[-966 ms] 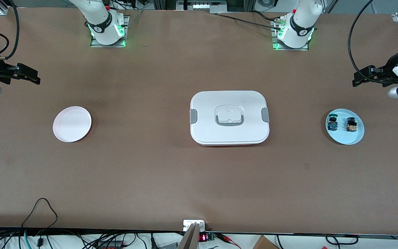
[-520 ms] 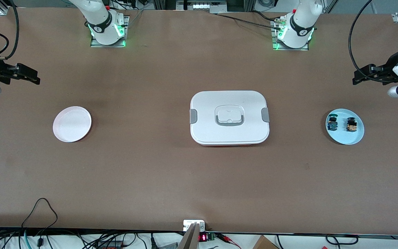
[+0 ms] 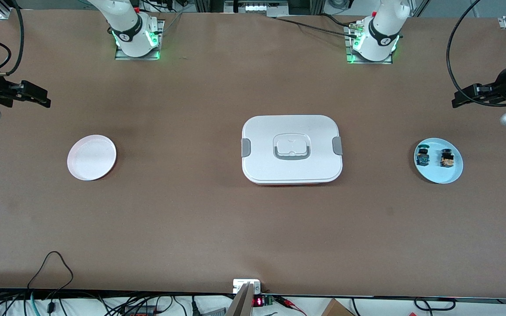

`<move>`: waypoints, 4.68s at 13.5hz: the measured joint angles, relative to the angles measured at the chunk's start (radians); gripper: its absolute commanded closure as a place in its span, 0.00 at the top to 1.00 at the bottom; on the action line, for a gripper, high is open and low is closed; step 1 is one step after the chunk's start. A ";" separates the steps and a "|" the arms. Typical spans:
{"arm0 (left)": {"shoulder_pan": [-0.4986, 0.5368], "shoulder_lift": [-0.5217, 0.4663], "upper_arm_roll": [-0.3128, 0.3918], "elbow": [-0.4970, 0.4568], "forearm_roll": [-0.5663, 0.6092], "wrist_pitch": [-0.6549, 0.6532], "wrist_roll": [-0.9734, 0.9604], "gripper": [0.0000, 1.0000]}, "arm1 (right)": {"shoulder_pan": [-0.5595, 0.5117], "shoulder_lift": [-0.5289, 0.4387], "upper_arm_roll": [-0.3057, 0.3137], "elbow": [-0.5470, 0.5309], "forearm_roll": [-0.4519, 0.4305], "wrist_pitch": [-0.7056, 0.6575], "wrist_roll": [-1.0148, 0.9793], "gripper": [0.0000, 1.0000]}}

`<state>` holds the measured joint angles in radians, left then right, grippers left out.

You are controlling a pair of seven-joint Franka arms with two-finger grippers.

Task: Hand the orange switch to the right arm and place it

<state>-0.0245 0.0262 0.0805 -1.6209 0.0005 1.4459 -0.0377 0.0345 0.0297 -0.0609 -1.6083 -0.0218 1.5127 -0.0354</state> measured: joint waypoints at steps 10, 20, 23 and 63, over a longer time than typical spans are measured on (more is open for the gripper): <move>0.073 0.065 0.000 -0.086 0.008 0.019 0.554 0.98 | -0.001 0.001 -0.001 0.000 0.000 -0.002 0.000 1.00; 0.206 0.253 0.002 -0.151 0.012 0.241 1.244 0.98 | -0.001 0.001 -0.001 -0.001 0.000 -0.003 0.000 1.00; 0.237 0.309 0.002 -0.153 0.013 0.317 1.426 0.99 | -0.001 0.001 -0.001 -0.001 0.000 -0.004 0.000 1.00; 0.362 0.494 -0.015 -0.380 0.003 0.933 2.047 1.00 | -0.001 0.004 -0.001 -0.003 0.000 -0.005 0.001 1.00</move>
<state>0.3371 0.5201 0.0651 -2.0008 0.0040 2.3791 2.0092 0.0334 0.0338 -0.0621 -1.6110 -0.0216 1.5078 -0.0346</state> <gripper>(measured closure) 0.000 0.000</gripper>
